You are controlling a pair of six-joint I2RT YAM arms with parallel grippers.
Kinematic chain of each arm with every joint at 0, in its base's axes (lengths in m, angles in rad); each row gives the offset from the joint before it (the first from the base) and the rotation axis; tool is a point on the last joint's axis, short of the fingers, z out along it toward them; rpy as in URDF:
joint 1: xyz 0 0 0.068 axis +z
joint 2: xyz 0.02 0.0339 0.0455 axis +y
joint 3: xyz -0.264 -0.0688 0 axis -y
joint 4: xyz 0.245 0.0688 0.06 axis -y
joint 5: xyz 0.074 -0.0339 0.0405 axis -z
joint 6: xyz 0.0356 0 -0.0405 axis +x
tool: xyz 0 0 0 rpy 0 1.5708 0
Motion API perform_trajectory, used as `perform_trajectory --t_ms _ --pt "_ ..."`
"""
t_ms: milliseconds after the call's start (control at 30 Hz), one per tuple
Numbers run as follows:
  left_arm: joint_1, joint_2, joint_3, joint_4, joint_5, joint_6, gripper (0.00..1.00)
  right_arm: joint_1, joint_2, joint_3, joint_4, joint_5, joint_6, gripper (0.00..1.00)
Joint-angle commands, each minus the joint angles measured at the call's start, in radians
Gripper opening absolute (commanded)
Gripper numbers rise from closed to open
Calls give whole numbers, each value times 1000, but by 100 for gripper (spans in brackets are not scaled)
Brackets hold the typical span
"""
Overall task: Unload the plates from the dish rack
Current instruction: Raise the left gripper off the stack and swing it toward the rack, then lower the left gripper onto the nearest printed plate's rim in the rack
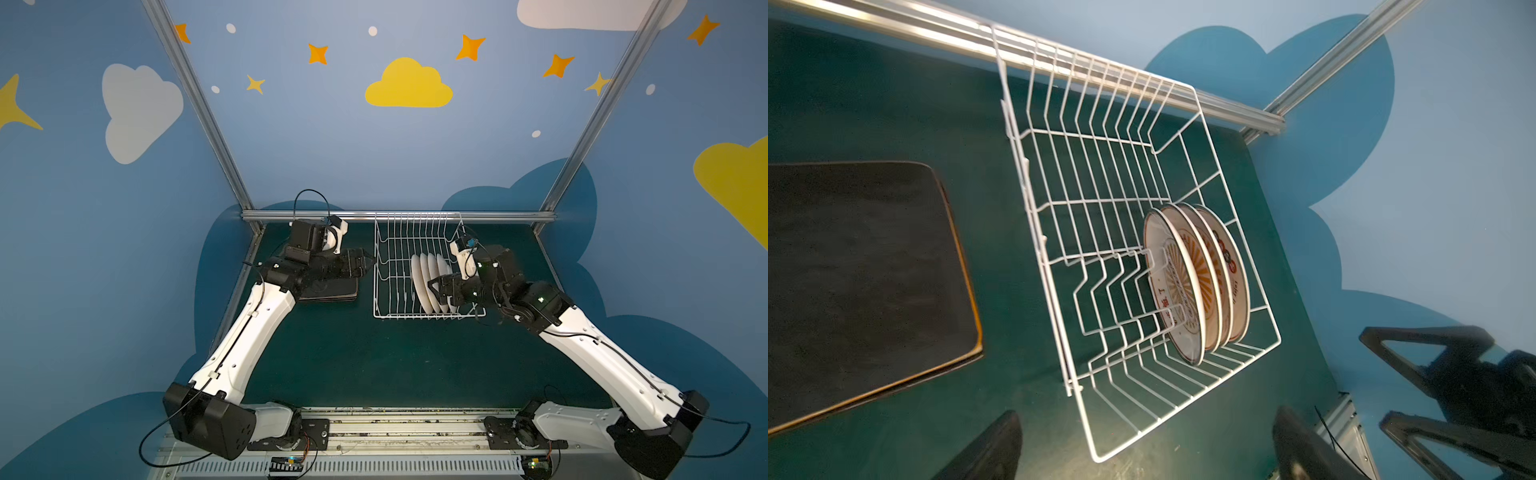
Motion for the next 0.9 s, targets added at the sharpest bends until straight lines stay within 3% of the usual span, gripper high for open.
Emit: perform_trajectory --t_ms 0,433,567,633,867 --pt "-62 -1 -26 61 -37 -68 91 -12 -38 -31 -9 -9 2 88" --pt "-218 196 -23 223 -35 -161 78 -61 -115 -109 -19 71 -38 88" --pt "-237 257 6 221 -32 -161 71 -76 -149 -142 33 75 -40 88" --pt "-243 287 24 221 -37 -165 62 -83 -158 -152 40 71 -47 88" --pt "-249 362 65 237 -58 -189 55 -104 -160 -156 25 67 -57 88"
